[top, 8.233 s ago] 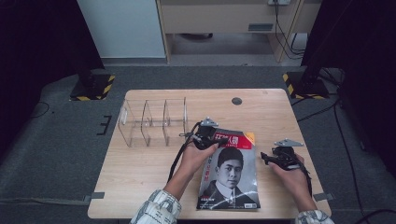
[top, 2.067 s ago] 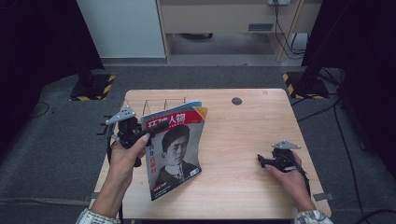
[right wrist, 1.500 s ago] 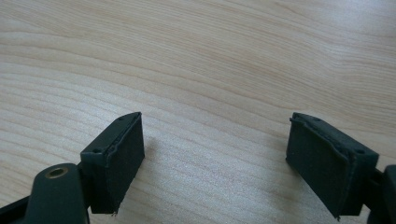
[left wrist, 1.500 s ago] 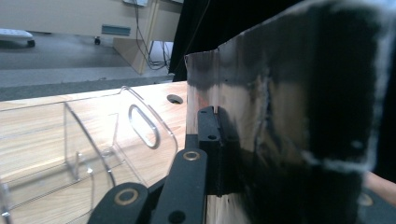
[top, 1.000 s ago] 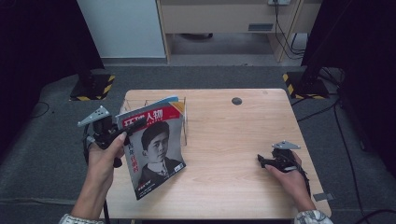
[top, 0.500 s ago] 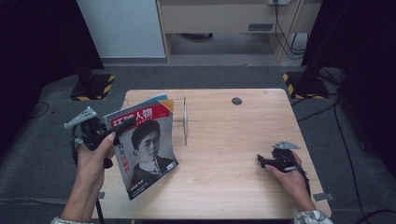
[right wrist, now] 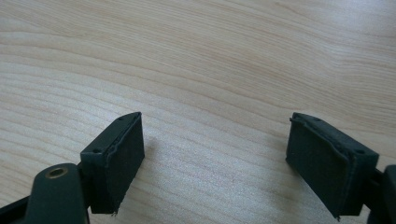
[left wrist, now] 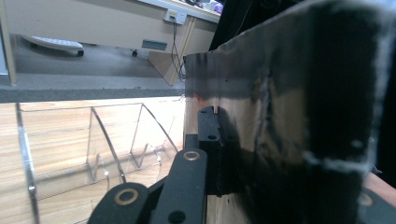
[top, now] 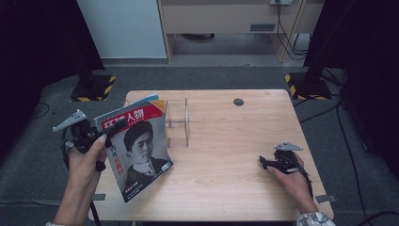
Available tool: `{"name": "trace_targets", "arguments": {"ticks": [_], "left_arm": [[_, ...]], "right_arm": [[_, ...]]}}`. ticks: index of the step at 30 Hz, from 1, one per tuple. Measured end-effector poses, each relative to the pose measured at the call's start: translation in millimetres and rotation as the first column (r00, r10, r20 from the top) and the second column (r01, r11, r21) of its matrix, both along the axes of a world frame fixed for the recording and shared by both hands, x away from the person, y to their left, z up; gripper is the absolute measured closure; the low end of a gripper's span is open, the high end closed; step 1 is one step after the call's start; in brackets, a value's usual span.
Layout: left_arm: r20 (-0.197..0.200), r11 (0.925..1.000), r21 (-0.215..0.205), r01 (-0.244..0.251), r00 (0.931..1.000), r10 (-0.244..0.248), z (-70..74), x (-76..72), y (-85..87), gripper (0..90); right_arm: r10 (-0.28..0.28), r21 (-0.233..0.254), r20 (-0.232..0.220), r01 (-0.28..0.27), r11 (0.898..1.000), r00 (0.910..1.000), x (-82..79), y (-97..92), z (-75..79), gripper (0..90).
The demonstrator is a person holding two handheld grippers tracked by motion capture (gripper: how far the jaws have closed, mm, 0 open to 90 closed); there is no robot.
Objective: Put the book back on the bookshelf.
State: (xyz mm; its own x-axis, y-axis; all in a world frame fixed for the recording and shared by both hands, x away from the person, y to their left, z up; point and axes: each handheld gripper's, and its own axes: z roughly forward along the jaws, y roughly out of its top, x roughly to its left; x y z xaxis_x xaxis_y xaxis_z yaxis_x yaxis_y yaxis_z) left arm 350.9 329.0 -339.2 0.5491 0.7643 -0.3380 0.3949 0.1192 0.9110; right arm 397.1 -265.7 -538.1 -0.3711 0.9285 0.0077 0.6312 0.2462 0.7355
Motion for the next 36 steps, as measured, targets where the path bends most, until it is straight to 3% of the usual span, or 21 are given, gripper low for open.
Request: {"name": "trace_targets", "arguments": {"ticks": [36], "left_arm": [[0.0,0.9952,-0.008,-0.098,0.9952,0.098,3.9,-19.7,42.7,86.3]], "right_arm": [[0.002,0.001,-0.001,-0.002,1.0,1.0,-0.1,0.2,0.0,19.4]]}}
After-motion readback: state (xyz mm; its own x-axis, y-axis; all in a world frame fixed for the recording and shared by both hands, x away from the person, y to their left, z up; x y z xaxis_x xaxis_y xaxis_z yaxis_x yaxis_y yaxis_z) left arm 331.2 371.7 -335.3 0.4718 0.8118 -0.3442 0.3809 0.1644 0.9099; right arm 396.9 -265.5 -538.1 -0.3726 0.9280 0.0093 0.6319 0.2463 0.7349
